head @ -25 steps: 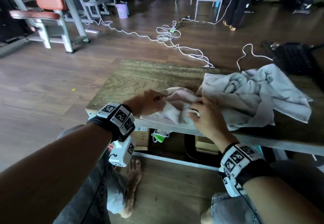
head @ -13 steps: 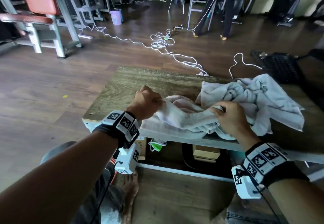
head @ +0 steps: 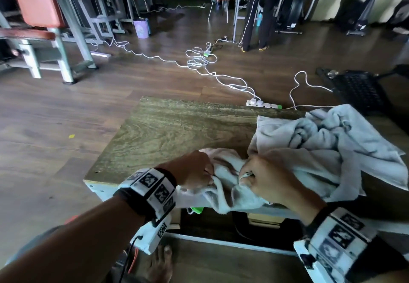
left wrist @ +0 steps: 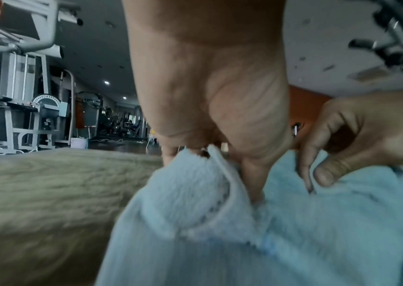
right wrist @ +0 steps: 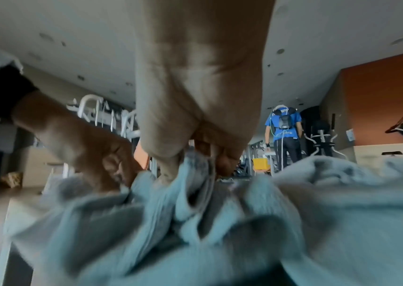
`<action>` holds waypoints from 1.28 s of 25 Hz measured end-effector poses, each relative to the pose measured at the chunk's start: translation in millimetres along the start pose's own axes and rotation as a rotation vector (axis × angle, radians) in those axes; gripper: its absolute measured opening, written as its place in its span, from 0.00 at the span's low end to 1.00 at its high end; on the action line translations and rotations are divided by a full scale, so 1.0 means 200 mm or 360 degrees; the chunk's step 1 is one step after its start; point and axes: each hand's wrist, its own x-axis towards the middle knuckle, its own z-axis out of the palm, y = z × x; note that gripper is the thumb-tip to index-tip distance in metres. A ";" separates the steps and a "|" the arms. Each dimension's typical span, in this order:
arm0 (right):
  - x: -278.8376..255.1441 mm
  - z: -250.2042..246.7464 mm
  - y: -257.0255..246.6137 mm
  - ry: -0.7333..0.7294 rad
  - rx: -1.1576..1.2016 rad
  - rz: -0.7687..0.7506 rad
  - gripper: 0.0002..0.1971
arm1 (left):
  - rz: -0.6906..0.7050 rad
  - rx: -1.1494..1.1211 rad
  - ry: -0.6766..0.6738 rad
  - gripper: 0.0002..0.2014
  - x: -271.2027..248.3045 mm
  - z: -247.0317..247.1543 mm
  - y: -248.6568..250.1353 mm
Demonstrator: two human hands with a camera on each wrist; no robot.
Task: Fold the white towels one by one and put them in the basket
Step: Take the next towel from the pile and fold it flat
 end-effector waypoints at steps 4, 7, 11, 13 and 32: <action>0.30 -0.36 0.00 0.0162 0.0121 -0.0124 0.04 | 0.0059 -0.0179 0.0425 0.14 0.06 -0.34 -0.10; 0.68 -0.65 0.06 0.0584 0.0222 -0.0116 0.03 | 0.0005 -0.0234 0.0954 0.21 0.23 -0.65 -0.17; 1.05 -0.91 0.24 0.1082 0.0132 -0.0024 0.06 | -0.0308 -0.0185 0.1452 0.18 0.46 -0.99 -0.36; 1.06 -0.96 0.29 0.1240 0.0116 0.0100 0.08 | -0.0468 -0.0217 0.1476 0.10 0.51 -1.09 -0.45; 0.70 -0.70 0.36 0.0926 0.0647 0.0421 0.09 | -0.0281 -0.0328 0.1518 0.07 0.25 -0.96 -0.49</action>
